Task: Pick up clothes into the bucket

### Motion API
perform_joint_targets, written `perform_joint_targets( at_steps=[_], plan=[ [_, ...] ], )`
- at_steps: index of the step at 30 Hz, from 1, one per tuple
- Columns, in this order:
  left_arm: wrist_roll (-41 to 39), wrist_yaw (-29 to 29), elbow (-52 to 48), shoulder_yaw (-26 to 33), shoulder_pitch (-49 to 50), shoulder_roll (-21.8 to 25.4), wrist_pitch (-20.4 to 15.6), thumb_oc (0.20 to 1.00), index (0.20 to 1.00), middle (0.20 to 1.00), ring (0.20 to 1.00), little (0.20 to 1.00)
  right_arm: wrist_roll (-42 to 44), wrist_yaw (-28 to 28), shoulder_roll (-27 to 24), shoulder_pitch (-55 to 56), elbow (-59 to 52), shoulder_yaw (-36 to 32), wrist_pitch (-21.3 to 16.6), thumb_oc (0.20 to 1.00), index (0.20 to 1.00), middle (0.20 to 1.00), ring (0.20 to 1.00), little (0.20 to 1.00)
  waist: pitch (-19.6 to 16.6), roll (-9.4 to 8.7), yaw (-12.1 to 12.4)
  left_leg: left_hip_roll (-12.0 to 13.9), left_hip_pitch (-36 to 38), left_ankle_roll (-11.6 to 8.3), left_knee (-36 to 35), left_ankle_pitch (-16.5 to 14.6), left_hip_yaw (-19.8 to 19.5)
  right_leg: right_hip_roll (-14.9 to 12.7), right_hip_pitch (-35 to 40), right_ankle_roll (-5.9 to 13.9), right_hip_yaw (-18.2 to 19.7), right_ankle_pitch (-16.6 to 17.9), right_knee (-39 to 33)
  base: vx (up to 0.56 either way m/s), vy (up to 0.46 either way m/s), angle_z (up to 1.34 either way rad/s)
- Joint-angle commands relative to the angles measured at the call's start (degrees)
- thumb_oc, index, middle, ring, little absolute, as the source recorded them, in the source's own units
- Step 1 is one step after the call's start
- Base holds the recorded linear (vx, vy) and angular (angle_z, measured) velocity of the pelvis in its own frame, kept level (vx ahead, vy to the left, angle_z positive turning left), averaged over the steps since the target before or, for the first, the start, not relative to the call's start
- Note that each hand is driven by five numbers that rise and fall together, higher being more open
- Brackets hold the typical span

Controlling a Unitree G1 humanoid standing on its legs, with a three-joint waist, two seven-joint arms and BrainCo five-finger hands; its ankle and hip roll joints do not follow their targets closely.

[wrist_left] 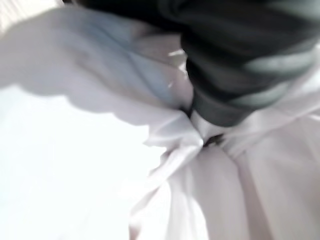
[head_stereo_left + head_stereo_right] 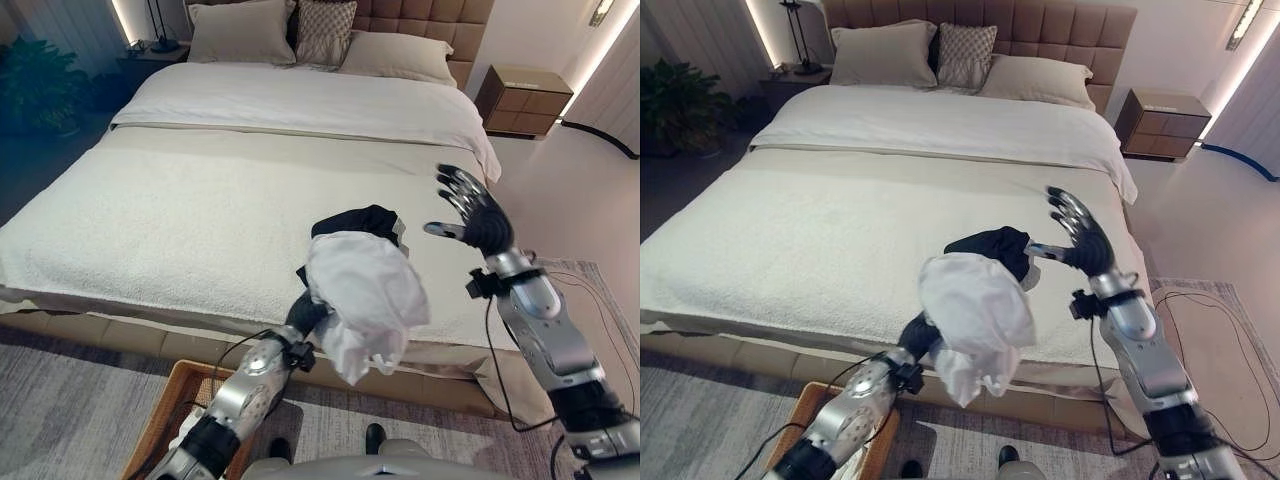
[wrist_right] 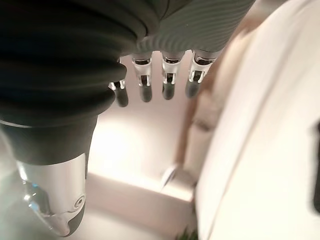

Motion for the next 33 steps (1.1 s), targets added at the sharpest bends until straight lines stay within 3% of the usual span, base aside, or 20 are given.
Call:
perform_joint_targets(
  at_steps=[1,5,6,8,10,12,16,24,31,33],
  plan=[
    [-3.59,-2.67,-6.35,6.3,1.91,1.09,-3.19,0.2,0.2,0.2,0.2,0.2,-4.71,-1.43,2.17,0.61,0.51,-4.6,-2.79,1.0,1.0,1.0,1.0,1.0,0.16,-2.95,1.65,-2.53,-3.64,1.3,5.9,-5.55,-1.21,-2.07,0.03,1.91,-1.71,-4.68,4.64,-0.04,0.008,0.06],
    [-5.02,-3.26,-8.74,12.64,7.98,2.04,-3.45,0.2,0.2,0.2,0.2,0.2,-8.9,-2.92,4.11,3.08,5.2,-6.82,-2.16,1.0,1.0,1.0,1.0,1.0,1.2,-3.05,2.45,-2.81,-5.11,1.43,6.45,-5.39,-1.67,-2.29,-1.11,1.96,-2.11,-4.31,4.75,-0.07,0.007,0.07],
    [-5.68,-3.0,-10.3,16.94,11.27,2.71,-4.14,0.2,0.2,0.2,0.2,0.2,-11.43,-4.38,5.13,4.13,9.52,-7.89,-1.94,1.0,1.0,1.0,1.0,1.0,2.51,-3.03,3.19,-3.01,-6.48,1.5,7.14,-5.18,-1.97,-2.36,-2.1,2.01,-2.25,-3.98,4.85,-0.1,0.012,0.08],
    [-5.97,-2.92,-10.96,18.59,12.29,2.75,-4.35,0.2,0.2,0.2,0.2,0.2,-12.21,-4.54,5.63,4.21,10.99,-8.08,-2.04,1.0,1.0,1.0,1.0,1.0,2.87,-3.01,3.4,-3.06,-7.23,1.52,7.68,-5.16,-2.07,-2.42,-2.67,2.01,-2.24,-3.93,5.07,-0.08,0.015,0.11],
    [-5.32,-0.59,-10.15,24.56,14.44,2.46,-6.48,0.2,0.2,0.2,0.2,0.2,-14.25,-7.92,7.55,4.7,19.34,-8.96,-2.21,1.0,1.0,1.0,1.0,1.0,5.07,-2.81,4.43,-3.35,-9.65,1.57,9.35,-4.91,-2.67,-2.66,-4.7,2.01,-2.46,-3.59,6.02,-0.12,0.04,0.13],
    [-5.15,0.06,-9.71,25.87,14.6,2.39,-6.86,0.2,0.2,0.2,0.2,0.2,-14.6,-8.33,7.78,4.67,21.4,-8.98,-2.17,1.0,1.0,1.0,1.0,1.0,5.71,-2.75,4.57,-3.48,-10.67,1.59,10.13,-4.92,-2.84,-2.78,-5.49,1.98,-2.5,-3.53,6.5,-0.1,0.036,0.1],
    [-0.71,6.92,-3.85,31.32,12.6,1.53,-9.49,0.2,0.2,0.2,0.2,0.2,-14.63,-11.02,8.82,3.64,31.39,-8.52,-1.89,1.0,1.0,1.0,1.0,1.0,9.62,-2.08,5.39,-4.11,-15.15,1.64,12.8,-4.57,-3.77,-3.69,-9.52,1.88,-2.96,-3.36,9.34,-0.1,0.052,0.12],
    [11.73,20.51,5.58,31.81,3.95,4.83,-12.0,0.2,0.2,0.2,0.2,0.2,-14.71,-17.73,6.88,-3.9,42.97,-5.04,-2.01,1.0,1.0,1.0,1.0,1.0,17.07,-1.9,6.87,-5.09,-23.99,1.55,20.14,-5.26,-5.13,-5.47,-17.03,1.37,-4.18,-4.39,16.17,-0.08,0.047,0.14],
    [18.36,30.38,16.25,28.34,-8.18,8.77,-11.75,0.2,0.2,0.2,0.2,0.2,-12.05,-22.78,4.25,-12.72,45.56,-2.37,-3.2,1.0,1.0,1.0,1.0,1.0,23.12,-2.9,7.64,-5.98,-34.44,1.91,29.37,-6.97,-5.96,-6.11,-26.95,0.52,-3.21,-6.92,25.16,-0.08,0.032,0.09],
    [21.28,33.26,18.06,27.32,-11.17,10.76,-10.82,0.2,0.2,0.2,0.2,0.2,-11.7,-24.37,3.41,-15.23,45.08,-1.41,-3.62,1.0,1.0,1.0,1.0,1.0,23.34,-3.06,7.63,-6.22,-37.92,1.95,31.12,-7.26,-6.09,-6.2,-30.28,0.23,-3.22,-7.53,27.03,-0.04,0.011,0.08]
  ],
)
